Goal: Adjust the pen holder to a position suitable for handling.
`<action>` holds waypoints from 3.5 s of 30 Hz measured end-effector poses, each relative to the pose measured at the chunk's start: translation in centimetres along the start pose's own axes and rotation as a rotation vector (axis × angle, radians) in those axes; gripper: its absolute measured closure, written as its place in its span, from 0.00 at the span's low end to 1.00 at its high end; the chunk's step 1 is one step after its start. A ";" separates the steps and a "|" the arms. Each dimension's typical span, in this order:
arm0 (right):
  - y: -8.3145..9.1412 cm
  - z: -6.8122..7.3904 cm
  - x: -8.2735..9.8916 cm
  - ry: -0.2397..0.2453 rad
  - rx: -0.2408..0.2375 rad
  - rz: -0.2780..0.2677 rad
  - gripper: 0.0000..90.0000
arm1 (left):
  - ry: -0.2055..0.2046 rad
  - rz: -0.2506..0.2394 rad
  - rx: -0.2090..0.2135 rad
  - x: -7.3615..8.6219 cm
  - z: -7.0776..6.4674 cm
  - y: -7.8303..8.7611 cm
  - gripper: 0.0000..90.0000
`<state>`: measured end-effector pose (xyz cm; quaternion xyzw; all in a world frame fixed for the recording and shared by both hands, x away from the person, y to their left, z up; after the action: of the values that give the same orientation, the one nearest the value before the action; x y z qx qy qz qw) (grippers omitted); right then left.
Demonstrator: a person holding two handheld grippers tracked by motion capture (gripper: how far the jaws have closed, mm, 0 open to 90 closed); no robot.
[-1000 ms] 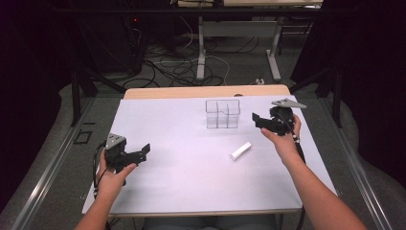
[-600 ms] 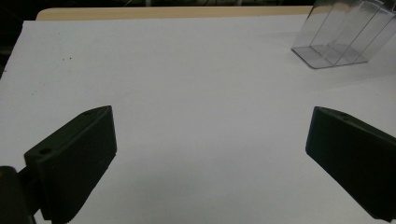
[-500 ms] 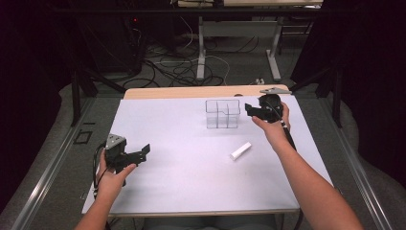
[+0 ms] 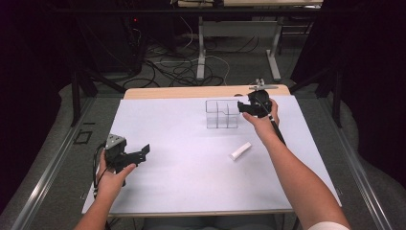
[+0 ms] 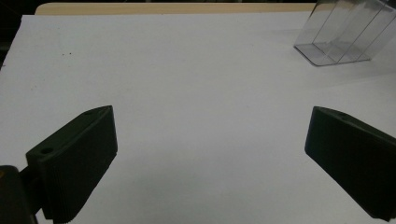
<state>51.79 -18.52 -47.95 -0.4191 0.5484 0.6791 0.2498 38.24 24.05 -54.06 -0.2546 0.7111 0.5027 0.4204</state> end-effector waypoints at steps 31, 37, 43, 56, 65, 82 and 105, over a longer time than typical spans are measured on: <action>-4.7 0.9 2.3 -0.034 0.028 0.130 0.86 | -0.003 0.009 -0.004 0.3 0.3 0.2 0.05; -4.7 1.0 2.1 -0.091 0.051 0.139 0.91 | -0.005 0.007 -0.001 0.3 0.2 0.0 0.05; -4.7 0.8 1.9 -0.144 0.051 0.163 0.92 | -0.013 0.012 0.001 0.3 0.2 0.0 0.05; -4.4 1.3 1.9 -0.169 0.050 0.169 0.95 | -0.015 0.013 -0.001 0.3 0.3 0.0 0.05; -3.8 2.1 2.2 -0.168 0.021 0.190 0.97 | -0.016 0.013 -0.001 0.3 0.2 0.0 0.05; -1.8 4.0 3.6 -0.172 -0.007 0.210 0.96 | -0.017 0.013 0.002 0.4 0.0 -0.2 0.05; 0.5 4.9 4.9 -0.198 -0.045 0.260 0.95 | -0.020 0.019 0.007 0.4 -0.2 -0.4 0.05</action>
<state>47.34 -14.58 -51.59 -0.2811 0.5552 0.7559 0.2031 38.26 23.72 -54.52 -0.2413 0.7112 0.5067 0.4234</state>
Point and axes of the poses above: each handheld gripper's, and its own axes: y roughly backward along the jaws, x roughly out of its underside, z roughly to its left, the point moved 4 cm from there along -y, roughly forward along the jaws, and after that the axes turned 1 degree about -z, right-handed, at the moved point
